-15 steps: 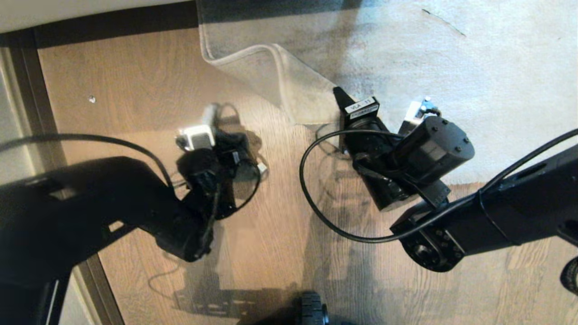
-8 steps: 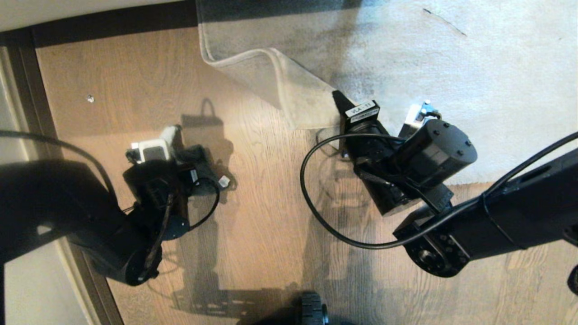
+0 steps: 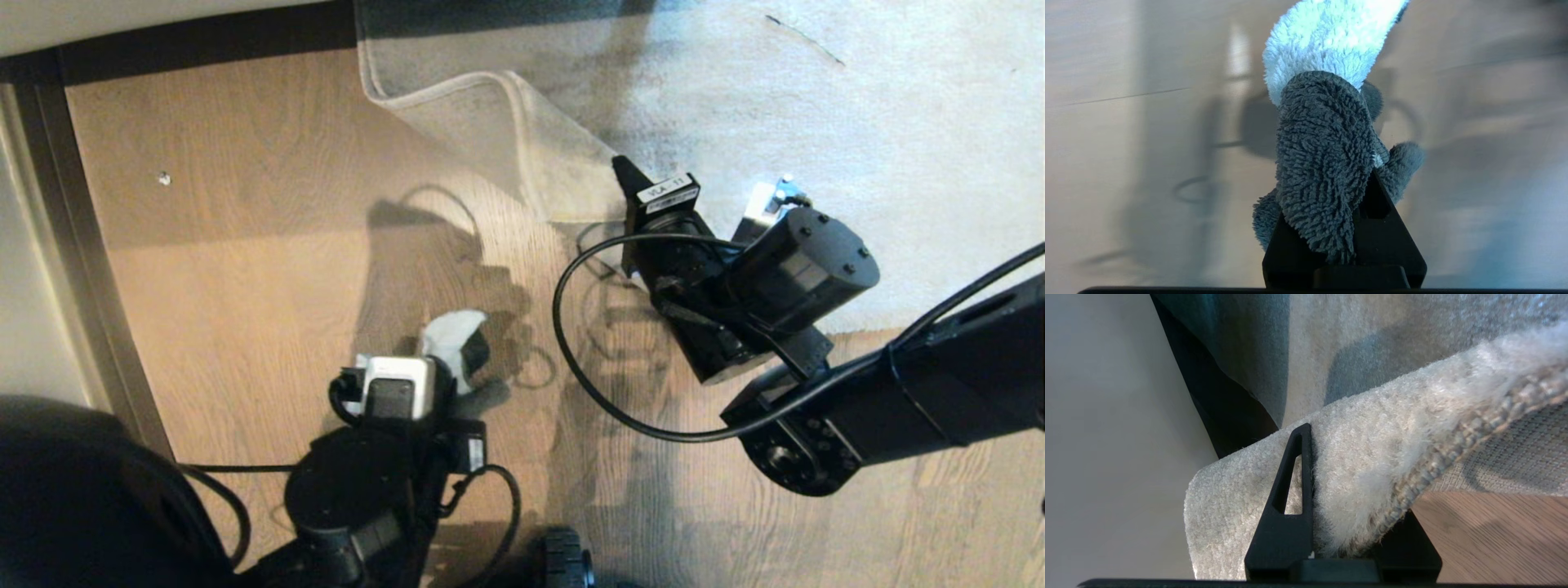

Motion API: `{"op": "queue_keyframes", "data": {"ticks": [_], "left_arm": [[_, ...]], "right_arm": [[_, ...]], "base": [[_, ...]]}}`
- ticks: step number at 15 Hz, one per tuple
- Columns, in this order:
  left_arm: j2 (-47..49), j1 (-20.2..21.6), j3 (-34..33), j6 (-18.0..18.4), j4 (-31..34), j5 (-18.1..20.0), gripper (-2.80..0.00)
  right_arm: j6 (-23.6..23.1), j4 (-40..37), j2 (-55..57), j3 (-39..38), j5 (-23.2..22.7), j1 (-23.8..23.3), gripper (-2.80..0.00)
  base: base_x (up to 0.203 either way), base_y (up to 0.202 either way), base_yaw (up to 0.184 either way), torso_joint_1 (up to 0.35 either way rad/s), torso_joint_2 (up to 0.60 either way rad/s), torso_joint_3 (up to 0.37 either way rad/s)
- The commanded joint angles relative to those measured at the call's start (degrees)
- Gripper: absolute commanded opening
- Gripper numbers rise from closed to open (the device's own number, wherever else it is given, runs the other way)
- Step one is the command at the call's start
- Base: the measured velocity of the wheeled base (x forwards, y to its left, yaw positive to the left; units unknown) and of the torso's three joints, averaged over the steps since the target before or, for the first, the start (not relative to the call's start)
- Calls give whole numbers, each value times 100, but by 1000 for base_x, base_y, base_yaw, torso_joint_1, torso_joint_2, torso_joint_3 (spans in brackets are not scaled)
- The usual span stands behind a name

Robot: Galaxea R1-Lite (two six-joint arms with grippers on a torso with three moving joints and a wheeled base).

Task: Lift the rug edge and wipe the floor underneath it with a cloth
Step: Wipe the floor under the carpet with a rag

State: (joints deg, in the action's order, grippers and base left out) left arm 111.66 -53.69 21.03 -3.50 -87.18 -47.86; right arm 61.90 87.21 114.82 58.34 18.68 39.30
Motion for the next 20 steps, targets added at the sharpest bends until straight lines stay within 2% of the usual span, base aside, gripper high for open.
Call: {"op": "queue_keyframes", "data": {"ticks": [1, 3, 6, 9, 11, 13, 16, 20], "left_arm": [[618, -578, 875, -58, -277, -206, -280], [1336, -494, 1874, -77, -277, -312, -280], [2162, -12, 3066, 58, -277, -408, -280], [2273, 217, 3179, 130, -277, -426, -280], [2307, 308, 3218, 130, -277, -435, -280], [2289, 578, 3350, 160, -277, -437, -280], [2021, 1401, 3569, 432, -277, -460, -280], [1146, 2440, 3518, 949, -277, -388, -280]], "right_arm": [[32, 244, -22, -51, 13, -28, -280], [32, 244, -57, -69, 13, -65, -280], [149, 244, -137, -12, 28, -179, -280], [662, 244, -421, -37, 48, -289, -280], [708, 244, -468, -44, 48, -300, -280], [718, 244, -465, -51, 48, -300, -280], [718, 244, -470, -65, 40, -300, -280], [727, 244, -487, -78, 22, -300, -280]], "base": [[0, 0, 0, 0, 0, 0], [0, 0, 0, 0, 0, 0], [0, 0, 0, 0, 0, 0], [0, 0, 0, 0, 0, 0], [0, 0, 0, 0, 0, 0], [0, 0, 0, 0, 0, 0], [0, 0, 0, 0, 0, 0], [0, 0, 0, 0, 0, 0]]}}
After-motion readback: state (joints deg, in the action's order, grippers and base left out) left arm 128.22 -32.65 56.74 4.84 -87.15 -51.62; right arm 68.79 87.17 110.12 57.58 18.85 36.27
